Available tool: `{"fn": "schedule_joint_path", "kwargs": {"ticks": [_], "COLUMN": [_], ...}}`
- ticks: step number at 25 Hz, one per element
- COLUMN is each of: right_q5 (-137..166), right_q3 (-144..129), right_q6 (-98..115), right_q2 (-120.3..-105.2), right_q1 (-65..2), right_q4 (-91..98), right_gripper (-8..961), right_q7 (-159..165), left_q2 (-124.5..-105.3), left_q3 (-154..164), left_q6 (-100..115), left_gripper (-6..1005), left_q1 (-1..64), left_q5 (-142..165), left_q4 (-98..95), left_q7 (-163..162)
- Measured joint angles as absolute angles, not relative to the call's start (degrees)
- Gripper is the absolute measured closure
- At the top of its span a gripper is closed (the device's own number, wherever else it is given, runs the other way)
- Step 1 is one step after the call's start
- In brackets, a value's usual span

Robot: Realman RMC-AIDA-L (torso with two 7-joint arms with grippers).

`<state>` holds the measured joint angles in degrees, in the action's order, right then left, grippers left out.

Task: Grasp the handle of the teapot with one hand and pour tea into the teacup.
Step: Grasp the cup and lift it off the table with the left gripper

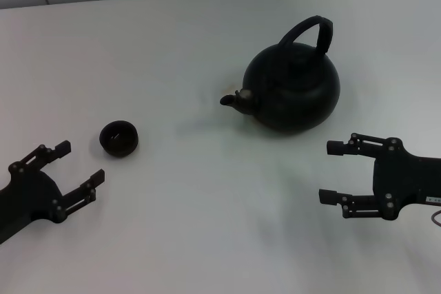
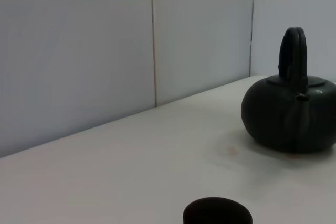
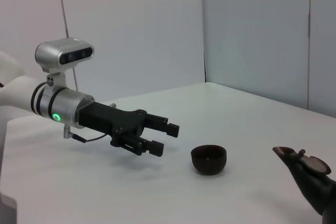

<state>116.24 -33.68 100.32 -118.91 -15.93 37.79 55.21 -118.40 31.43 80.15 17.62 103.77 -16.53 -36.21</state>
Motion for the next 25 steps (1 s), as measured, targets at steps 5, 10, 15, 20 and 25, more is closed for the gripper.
{"fn": "schedule_joint_path", "kwargs": {"ticks": [5, 10, 15, 20, 25], "right_q5": [116.21, 116.18, 116.18, 116.18, 116.18], "right_q3": [-33.66, -33.66, -33.66, -33.63, -33.57], "right_q6": [100.29, 100.21, 100.22, 100.28, 100.33], "right_q2": [-118.91, -118.91, -118.91, -118.91, -118.91], "right_q1": [-16.01, -16.15, -16.44, -16.58, -16.74], "right_q4": [37.79, 37.79, 37.79, 37.83, 38.20], "right_gripper": [137, 137, 138, 138, 138], "right_q7": [55.24, 55.26, 55.28, 55.28, 55.29], "left_q2": [-118.51, -118.64, -118.77, -118.77, -118.80], "left_q3": [31.55, 31.46, 31.40, 31.52, 31.60], "left_q6": [79.64, 76.83, 73.40, 71.67, 70.41], "left_gripper": [256, 262, 268, 273, 279], "left_q1": [17.91, 19.69, 22.69, 24.65, 26.02], "left_q5": [103.65, 103.42, 103.31, 103.45, 103.52], "left_q4": [-16.53, -15.46, -12.85, -11.41, -10.75], "left_q7": [-36.21, -36.21, -36.21, -36.26, -36.58]}}
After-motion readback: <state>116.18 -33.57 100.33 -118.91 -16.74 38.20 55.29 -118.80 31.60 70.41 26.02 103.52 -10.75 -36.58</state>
